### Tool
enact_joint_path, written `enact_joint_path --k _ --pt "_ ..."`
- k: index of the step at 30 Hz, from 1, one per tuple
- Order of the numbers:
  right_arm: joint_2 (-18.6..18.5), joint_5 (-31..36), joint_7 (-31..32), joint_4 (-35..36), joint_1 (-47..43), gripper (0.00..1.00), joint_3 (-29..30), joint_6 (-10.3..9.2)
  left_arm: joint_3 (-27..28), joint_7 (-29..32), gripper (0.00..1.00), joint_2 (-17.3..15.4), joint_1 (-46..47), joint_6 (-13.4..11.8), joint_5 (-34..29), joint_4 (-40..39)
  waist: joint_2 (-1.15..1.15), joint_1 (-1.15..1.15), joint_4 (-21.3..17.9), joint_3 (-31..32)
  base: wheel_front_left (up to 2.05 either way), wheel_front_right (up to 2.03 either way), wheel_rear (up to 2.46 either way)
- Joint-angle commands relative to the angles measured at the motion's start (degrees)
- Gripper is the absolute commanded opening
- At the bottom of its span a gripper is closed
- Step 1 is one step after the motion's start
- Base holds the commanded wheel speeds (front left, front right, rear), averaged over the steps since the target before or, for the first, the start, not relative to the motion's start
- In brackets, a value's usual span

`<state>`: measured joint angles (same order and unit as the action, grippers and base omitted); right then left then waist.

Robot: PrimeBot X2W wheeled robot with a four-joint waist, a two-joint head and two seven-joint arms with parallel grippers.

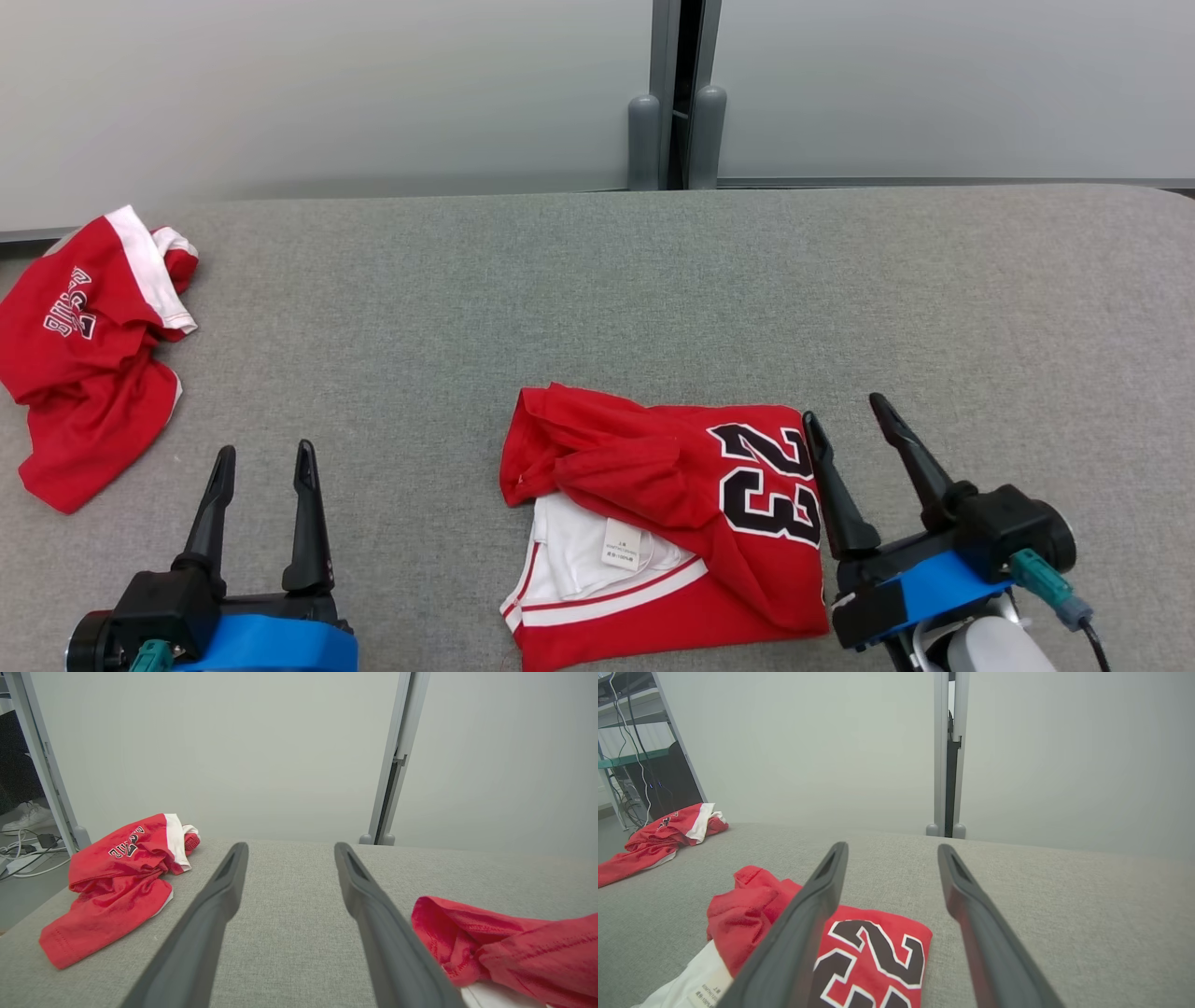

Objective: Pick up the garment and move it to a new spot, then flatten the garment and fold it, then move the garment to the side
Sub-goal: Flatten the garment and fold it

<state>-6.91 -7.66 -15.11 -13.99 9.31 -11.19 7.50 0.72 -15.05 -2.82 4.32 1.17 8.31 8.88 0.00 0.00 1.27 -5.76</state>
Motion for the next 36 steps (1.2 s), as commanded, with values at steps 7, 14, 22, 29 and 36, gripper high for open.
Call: enact_joint_path --k 7,14,22,29,36 --pt "-0.7 -0.8 0.3 -2.1 1.6 1.0 -6.3 -0.02 -0.1 -0.2 1.0 -0.2 -0.9 0.1 -0.4 -0.1 0.0 0.0 0.7 0.6 0.0 0.0 0.0" --pt "-0.9 -2.9 2.4 -6.8 4.8 1.0 -12.9 -0.02 -0.7 -0.2 1.0 -0.2 -0.6 -0.1 0.1 -0.2 0.0 0.0 2.7 0.1 0.0 0.0 0.0" --pt "-0.9 -5.1 2.6 -13.8 8.6 1.0 -16.6 -0.02 -1.5 -0.2 1.0 -0.2 0.1 -0.4 0.7 -0.4 0.0 0.0 5.2 -1.1 0.0 0.0 0.0" --pt "-0.2 -6.5 1.8 -17.9 11.5 0.0 -18.8 -0.02 -1.7 -0.2 1.0 -0.2 0.3 -0.8 0.9 -0.3 0.0 0.0 6.3 -1.4 0.0 0.0 0.0" --pt "0.0 -6.9 0.5 -16.2 11.1 0.0 -21.6 -0.02 -1.7 -0.2 1.0 -0.2 0.2 -1.0 1.1 -0.1 0.0 0.0 6.4 -1.1 0.0 0.0 0.0"
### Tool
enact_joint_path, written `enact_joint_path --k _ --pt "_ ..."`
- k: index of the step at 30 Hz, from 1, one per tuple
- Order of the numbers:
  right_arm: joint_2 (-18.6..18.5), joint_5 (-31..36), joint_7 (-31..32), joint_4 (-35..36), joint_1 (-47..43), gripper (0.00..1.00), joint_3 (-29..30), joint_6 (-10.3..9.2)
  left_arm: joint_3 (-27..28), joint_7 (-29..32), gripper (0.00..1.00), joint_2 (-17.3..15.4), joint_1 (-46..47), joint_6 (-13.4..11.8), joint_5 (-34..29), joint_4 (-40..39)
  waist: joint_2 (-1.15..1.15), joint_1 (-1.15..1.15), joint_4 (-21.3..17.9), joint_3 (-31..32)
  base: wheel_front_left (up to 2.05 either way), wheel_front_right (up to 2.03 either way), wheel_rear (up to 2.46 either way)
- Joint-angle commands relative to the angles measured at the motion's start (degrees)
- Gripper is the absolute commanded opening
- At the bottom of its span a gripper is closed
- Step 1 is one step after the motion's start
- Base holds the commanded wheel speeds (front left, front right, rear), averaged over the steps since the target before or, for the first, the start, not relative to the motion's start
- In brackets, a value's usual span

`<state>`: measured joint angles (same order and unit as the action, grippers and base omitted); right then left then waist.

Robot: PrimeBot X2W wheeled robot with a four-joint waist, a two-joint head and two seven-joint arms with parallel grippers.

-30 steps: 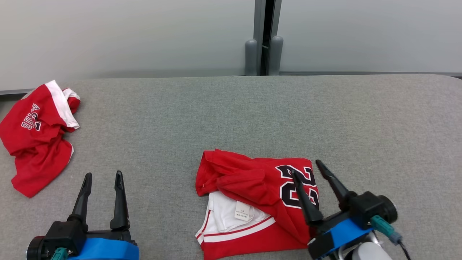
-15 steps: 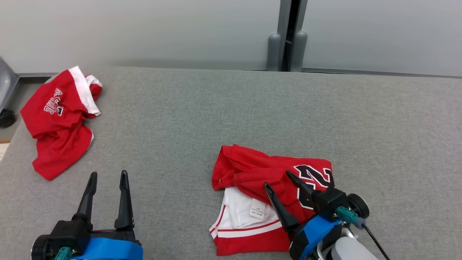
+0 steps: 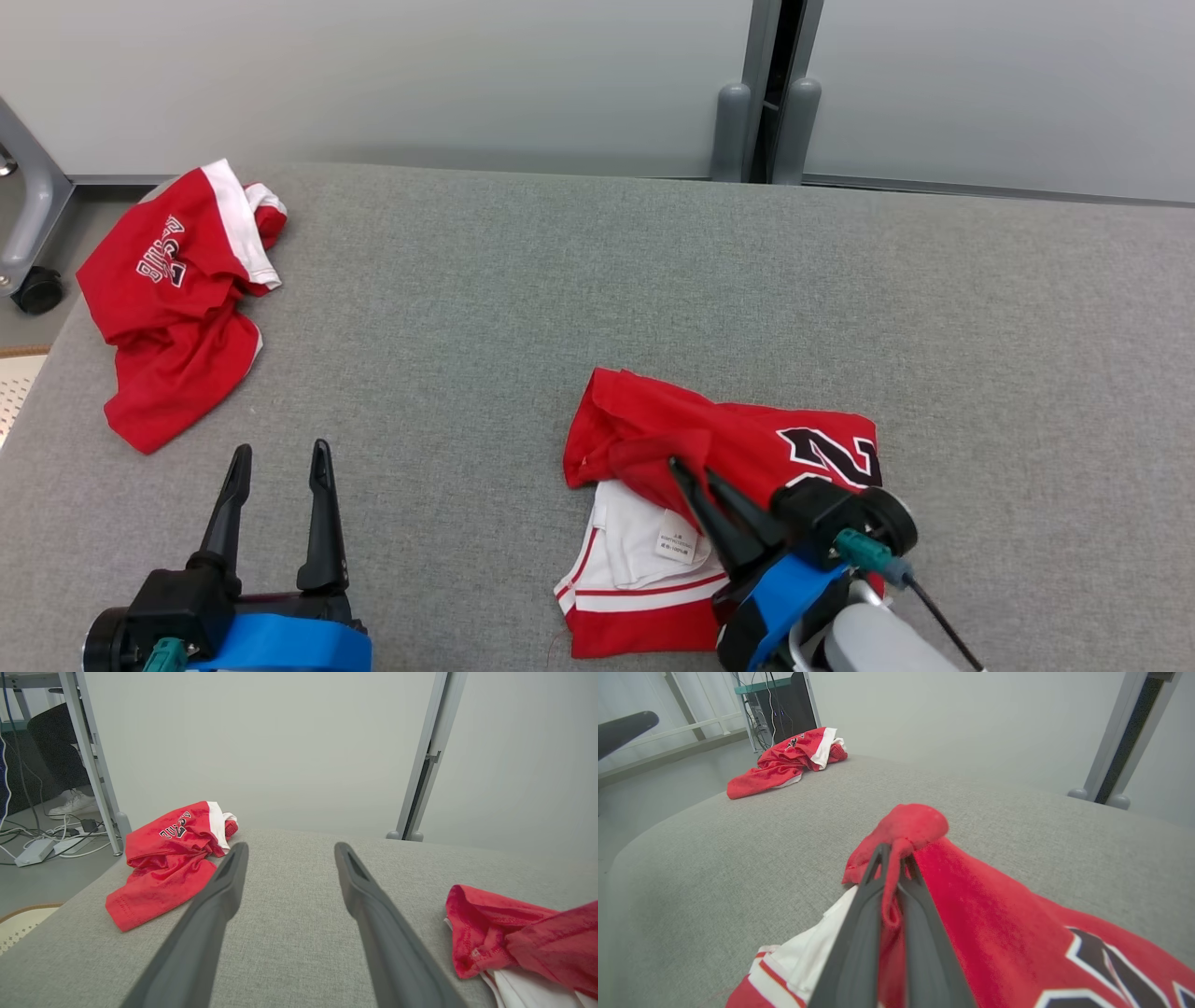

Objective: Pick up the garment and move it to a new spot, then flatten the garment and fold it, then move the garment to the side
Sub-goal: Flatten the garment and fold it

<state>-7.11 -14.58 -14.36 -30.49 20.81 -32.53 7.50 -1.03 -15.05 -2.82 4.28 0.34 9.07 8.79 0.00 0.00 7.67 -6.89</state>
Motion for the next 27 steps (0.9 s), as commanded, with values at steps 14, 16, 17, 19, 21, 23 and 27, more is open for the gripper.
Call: enact_joint_path --k 14,16,17,19,21,23,27 --pt "0.2 -2.5 -0.2 2.2 -5.9 1.0 -10.7 -0.02 -0.1 -0.2 1.0 -0.2 -0.3 -0.2 0.6 -0.1 0.0 0.0 -0.4 0.2 0.0 0.0 0.0" --pt "0.2 -2.6 -0.4 2.5 -5.5 1.0 -10.8 -0.02 0.0 -0.2 1.0 -0.2 -0.3 -0.2 0.5 -0.1 0.0 0.0 -0.6 0.2 0.0 0.0 0.0" --pt "0.1 -2.6 -0.5 2.9 -5.2 1.0 -10.8 -0.02 0.1 -0.2 1.0 -0.2 -0.3 -0.2 0.5 -0.1 0.0 0.0 -0.7 0.2 0.0 0.0 0.0" --pt "0.0 -2.7 -0.7 4.1 -4.9 1.0 -10.6 -0.02 0.2 -0.2 1.0 -0.2 -0.4 -0.3 0.4 -0.1 0.0 0.0 -1.0 0.3 0.0 0.0 0.0" --pt "-0.3 -2.5 -0.8 5.5 -4.9 1.0 -9.9 -0.02 0.3 -0.2 1.0 -0.2 -0.6 -0.5 0.3 -0.1 0.0 0.0 -1.5 0.4 0.0 0.0 0.0" --pt "-0.3 -2.3 -0.8 6.5 -4.9 1.0 -9.3 -0.02 0.3 -0.2 1.0 -0.2 -0.7 -0.5 0.3 -0.2 0.0 0.0 -1.8 0.5 0.0 0.0 0.0" --pt "-0.7 -0.9 -0.8 11.4 -5.9 1.0 -3.9 -0.02 0.5 -0.2 1.0 -0.2 -0.9 -0.5 0.2 -0.3 0.0 0.0 -3.1 0.9 0.0 0.0 0.0"
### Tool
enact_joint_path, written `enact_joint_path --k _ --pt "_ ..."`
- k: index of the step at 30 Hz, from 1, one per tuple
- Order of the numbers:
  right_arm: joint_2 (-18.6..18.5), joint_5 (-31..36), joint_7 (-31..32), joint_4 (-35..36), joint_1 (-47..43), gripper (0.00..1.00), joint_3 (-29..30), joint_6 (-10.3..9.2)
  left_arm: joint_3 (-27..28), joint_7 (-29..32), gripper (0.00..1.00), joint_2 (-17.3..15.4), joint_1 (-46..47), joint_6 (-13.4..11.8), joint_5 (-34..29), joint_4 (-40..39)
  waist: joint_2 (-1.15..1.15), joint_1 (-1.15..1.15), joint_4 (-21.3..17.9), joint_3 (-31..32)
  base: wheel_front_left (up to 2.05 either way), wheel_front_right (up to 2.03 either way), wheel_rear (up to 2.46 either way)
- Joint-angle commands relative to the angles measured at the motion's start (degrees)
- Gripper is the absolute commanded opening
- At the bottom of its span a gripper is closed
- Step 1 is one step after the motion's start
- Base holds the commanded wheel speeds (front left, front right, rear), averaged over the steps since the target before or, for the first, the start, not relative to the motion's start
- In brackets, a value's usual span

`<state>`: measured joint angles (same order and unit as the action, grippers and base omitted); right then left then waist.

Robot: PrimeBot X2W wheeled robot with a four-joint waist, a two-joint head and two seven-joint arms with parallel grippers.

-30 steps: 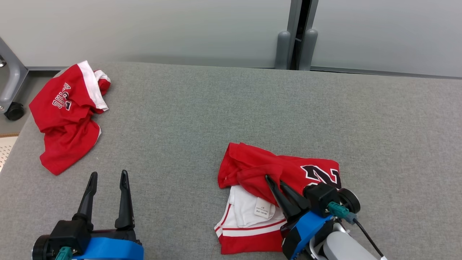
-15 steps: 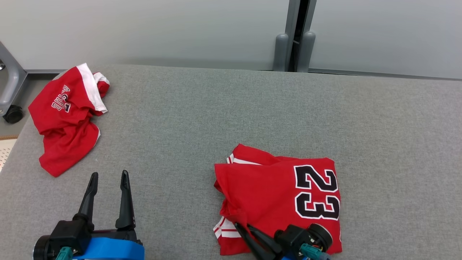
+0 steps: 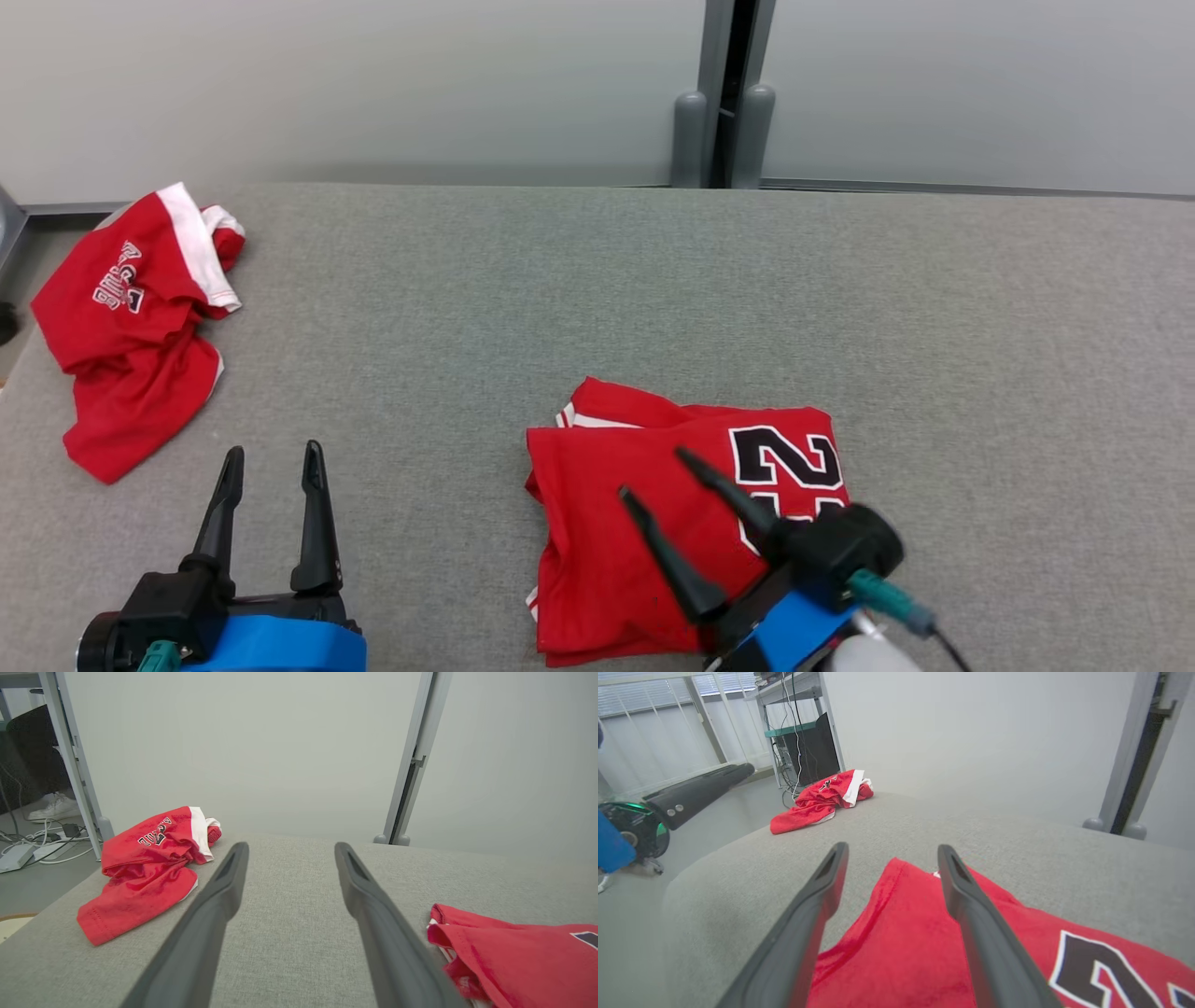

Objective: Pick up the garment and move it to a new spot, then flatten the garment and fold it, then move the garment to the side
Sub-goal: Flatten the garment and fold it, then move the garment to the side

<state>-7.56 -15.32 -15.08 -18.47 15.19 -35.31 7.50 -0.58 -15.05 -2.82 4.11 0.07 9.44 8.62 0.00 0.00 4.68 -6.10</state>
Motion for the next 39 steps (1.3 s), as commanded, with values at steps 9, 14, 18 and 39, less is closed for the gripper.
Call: enact_joint_path --k 9,14,18,39 --pt "0.3 5.4 -0.1 7.1 -4.7 1.0 17.4 -0.02 0.5 -0.2 1.0 -0.2 -0.7 0.3 -1.4 -0.7 0.0 0.0 -4.4 1.3 0.0 0.0 0.0" --pt "1.4 7.3 0.0 9.5 -7.6 1.0 25.2 -0.02 0.8 -0.2 1.0 -0.2 -0.6 0.2 -2.0 -0.7 0.0 0.0 -6.4 2.5 0.0 0.0 0.0" --pt "2.2 8.3 0.0 10.1 -9.9 1.0 29.5 -0.02 0.9 -0.2 1.0 -0.2 -1.2 0.5 -2.8 -0.1 0.0 0.0 -7.5 3.8 0.0 0.0 0.0" --pt "4.6 8.8 -0.1 6.0 -15.5 1.0 33.8 -0.02 0.7 -0.2 1.0 -0.2 -4.6 0.3 -4.2 1.4 0.0 0.0 -6.5 6.5 0.0 0.0 0.0"
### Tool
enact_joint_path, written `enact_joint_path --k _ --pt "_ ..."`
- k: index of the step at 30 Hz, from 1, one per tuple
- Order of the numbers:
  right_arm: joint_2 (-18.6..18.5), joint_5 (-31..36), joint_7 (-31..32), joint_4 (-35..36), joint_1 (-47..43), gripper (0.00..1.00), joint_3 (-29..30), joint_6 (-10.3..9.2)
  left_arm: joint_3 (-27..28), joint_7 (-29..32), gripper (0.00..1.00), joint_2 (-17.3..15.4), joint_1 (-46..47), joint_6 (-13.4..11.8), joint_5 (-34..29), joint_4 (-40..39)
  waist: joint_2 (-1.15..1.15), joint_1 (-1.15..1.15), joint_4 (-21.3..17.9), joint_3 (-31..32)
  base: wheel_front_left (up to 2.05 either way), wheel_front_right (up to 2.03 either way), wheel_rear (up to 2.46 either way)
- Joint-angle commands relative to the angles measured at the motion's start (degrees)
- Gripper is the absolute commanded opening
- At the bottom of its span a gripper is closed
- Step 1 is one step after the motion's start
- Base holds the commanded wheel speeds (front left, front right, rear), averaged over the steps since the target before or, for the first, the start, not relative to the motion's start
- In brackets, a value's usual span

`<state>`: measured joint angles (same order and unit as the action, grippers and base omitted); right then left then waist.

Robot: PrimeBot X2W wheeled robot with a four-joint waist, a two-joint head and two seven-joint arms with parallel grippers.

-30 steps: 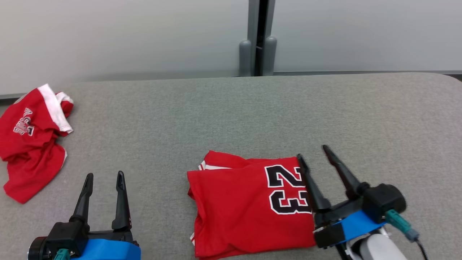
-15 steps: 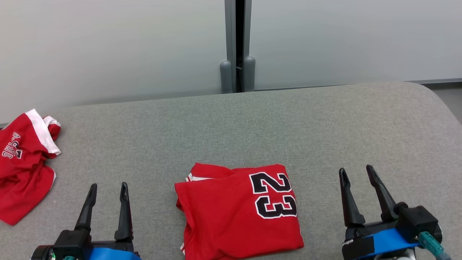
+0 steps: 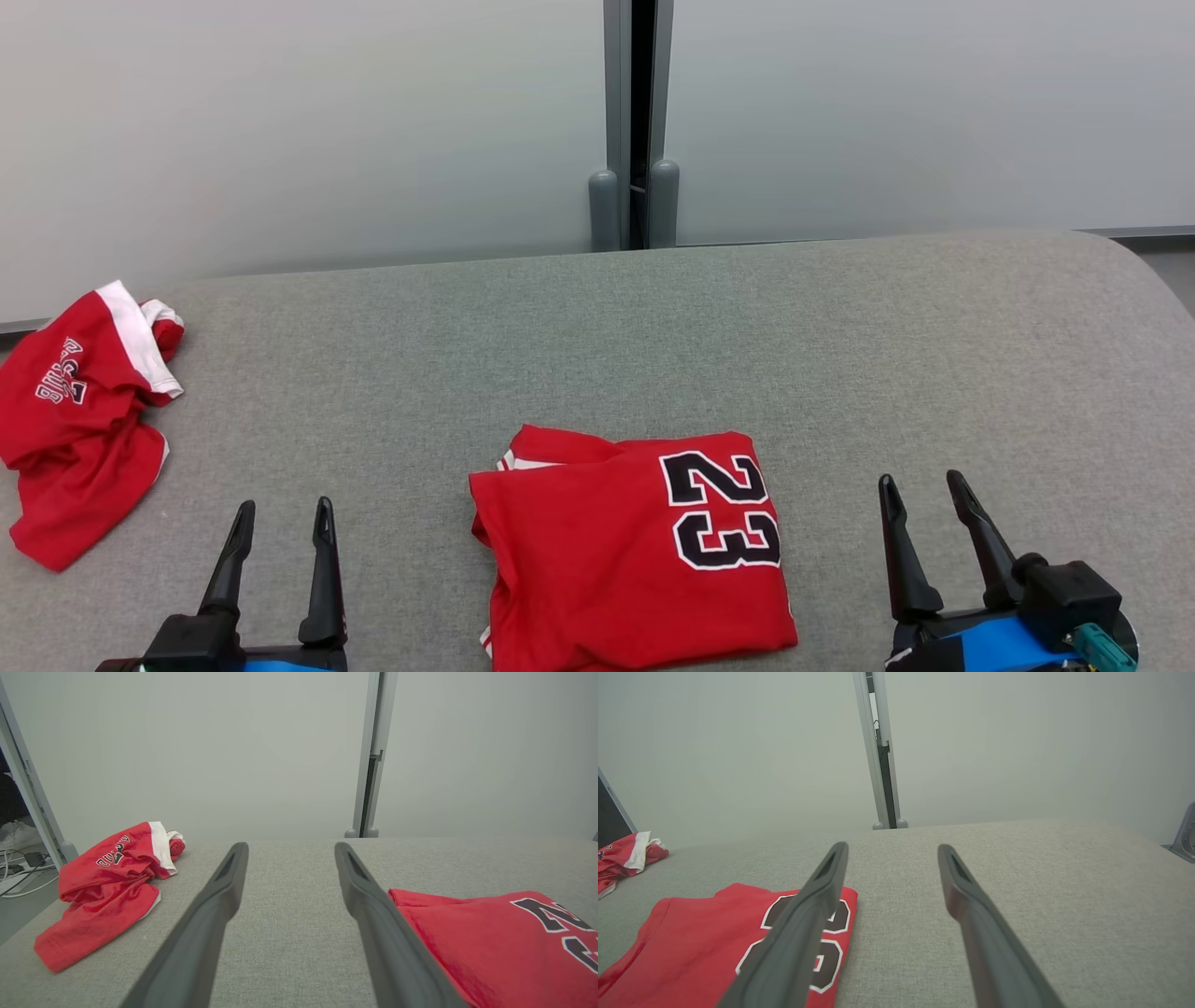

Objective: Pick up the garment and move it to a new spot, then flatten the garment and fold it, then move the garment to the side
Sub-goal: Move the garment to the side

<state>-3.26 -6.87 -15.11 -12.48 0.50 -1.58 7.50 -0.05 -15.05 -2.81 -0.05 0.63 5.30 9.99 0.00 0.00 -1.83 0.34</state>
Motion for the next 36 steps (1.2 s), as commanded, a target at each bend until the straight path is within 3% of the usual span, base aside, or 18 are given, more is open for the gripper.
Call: enact_joint_path --k 1,14,23,36 --pt "0.3 0.4 0.0 -0.2 -0.8 1.0 0.1 -0.02 0.1 -0.2 1.0 -0.2 -0.4 -0.2 0.0 0.1 0.0 0.0 0.1 0.0 0.0 0.0 0.0" --pt "0.2 1.0 0.1 -3.4 3.8 1.0 -3.4 -0.02 0.0 -0.2 1.0 -0.2 0.1 -0.4 0.5 0.4 0.0 0.0 0.3 -0.2 0.0 0.0 0.0" --pt "-0.7 1.8 5.9 -10.9 10.9 1.0 -8.4 -0.02 -1.0 -0.2 1.0 -0.2 1.6 -0.4 0.8 0.5 0.0 0.0 2.0 -1.8 0.0 0.0 0.0" --pt "-0.9 2.2 9.1 -25.3 15.2 1.0 -8.7 -0.02 -2.3 -0.2 1.0 -0.2 4.1 -1.0 1.6 0.2 0.0 0.0 5.1 -6.0 0.0 0.0 0.0"
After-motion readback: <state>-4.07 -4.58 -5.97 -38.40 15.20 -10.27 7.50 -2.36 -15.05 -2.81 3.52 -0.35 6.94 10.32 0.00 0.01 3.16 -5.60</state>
